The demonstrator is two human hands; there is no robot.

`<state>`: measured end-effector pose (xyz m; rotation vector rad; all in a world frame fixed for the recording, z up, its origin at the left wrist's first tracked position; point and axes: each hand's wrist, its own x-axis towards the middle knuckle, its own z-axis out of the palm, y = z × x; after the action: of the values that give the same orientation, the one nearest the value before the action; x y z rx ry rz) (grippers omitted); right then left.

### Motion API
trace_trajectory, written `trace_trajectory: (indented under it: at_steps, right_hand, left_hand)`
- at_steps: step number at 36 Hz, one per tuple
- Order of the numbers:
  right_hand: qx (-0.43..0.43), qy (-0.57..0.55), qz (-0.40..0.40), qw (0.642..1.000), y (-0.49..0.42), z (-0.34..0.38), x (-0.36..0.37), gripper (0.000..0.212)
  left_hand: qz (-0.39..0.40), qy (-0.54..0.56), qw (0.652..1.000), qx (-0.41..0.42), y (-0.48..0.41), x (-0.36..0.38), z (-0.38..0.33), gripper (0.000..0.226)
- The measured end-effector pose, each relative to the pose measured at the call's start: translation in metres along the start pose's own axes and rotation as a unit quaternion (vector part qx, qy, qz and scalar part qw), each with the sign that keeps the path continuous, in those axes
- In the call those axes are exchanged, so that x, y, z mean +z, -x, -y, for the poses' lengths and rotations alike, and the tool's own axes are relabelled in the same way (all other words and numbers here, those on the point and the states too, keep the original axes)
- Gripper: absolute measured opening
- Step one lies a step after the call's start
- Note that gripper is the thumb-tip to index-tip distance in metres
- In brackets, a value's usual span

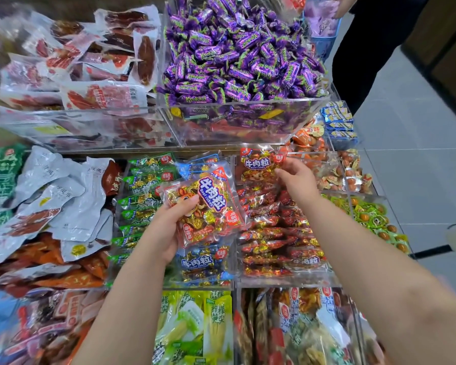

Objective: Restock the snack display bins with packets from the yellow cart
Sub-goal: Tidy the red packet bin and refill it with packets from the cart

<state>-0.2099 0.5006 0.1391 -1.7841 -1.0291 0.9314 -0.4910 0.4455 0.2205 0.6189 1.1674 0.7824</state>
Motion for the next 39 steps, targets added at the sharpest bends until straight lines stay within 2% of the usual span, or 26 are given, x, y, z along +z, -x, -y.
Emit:
trace_trajectory:
  at_steps: [4,8,12,16,18,21,23,25,28,30,32,34,36,39]
  right_hand:
    - [-0.004,0.027,0.017,0.999,-0.004,0.005,0.001,0.032]
    - [0.019,0.010,0.013,1.000,-0.001,0.002,-0.003,0.041]
    - [0.046,-0.028,-0.052,0.997,0.016,0.003,-0.011,0.039]
    - [0.036,-0.075,-0.124,0.989,0.049,0.005,-0.012,0.017]
    - [0.038,-0.093,-0.073,0.992,0.067,0.009,-0.009,0.014]
    - [0.067,-0.156,0.115,0.979,0.084,0.018,0.000,0.021]
    - [0.076,-0.188,0.216,0.955,0.091,0.024,0.004,0.029]
    - [0.054,-0.144,0.258,0.954,0.096,0.029,0.006,0.039]
    - [0.018,-0.110,0.275,0.955,0.101,0.033,0.004,0.029]
    - [0.007,-0.135,0.256,0.957,0.097,0.038,-0.003,0.030]
    - [0.002,-0.165,0.182,0.969,0.090,0.043,-0.016,0.033]
    - [-0.002,-0.168,0.083,0.982,0.081,0.048,-0.032,0.031]
    - [-0.030,-0.128,0.016,0.991,0.070,0.050,-0.045,0.029]
    - [-0.072,-0.034,0.012,0.997,0.053,0.052,-0.054,0.026]
  left_hand:
    - [-0.002,-0.001,1.000,0.000,0.000,0.001,-0.001,0.072]
    - [-0.001,-0.004,1.000,-0.003,0.000,0.003,-0.001,0.071]
    - [0.000,0.006,1.000,-0.002,-0.002,0.007,0.001,0.069]
    - [0.006,0.005,1.000,-0.004,-0.004,0.012,0.002,0.069]
    - [0.008,-0.004,1.000,-0.004,-0.006,0.014,0.003,0.067]
    - [0.012,-0.044,0.999,0.004,-0.009,0.020,0.005,0.061]
    - [0.007,-0.086,0.996,0.007,-0.008,0.025,0.004,0.070]
    - [-0.003,-0.123,0.992,0.011,-0.008,0.030,0.004,0.087]
    - [-0.026,-0.151,0.988,0.023,-0.006,0.035,0.005,0.102]
    - [-0.053,-0.157,0.986,0.031,-0.004,0.036,0.004,0.110]
    - [-0.085,-0.158,0.983,0.027,-0.003,0.033,0.003,0.113]
    - [-0.114,-0.149,0.982,0.023,-0.004,0.027,0.002,0.095]
    - [-0.135,-0.138,0.981,0.010,-0.008,0.019,0.003,0.080]
    - [-0.154,-0.131,0.979,0.010,-0.013,0.011,0.005,0.064]
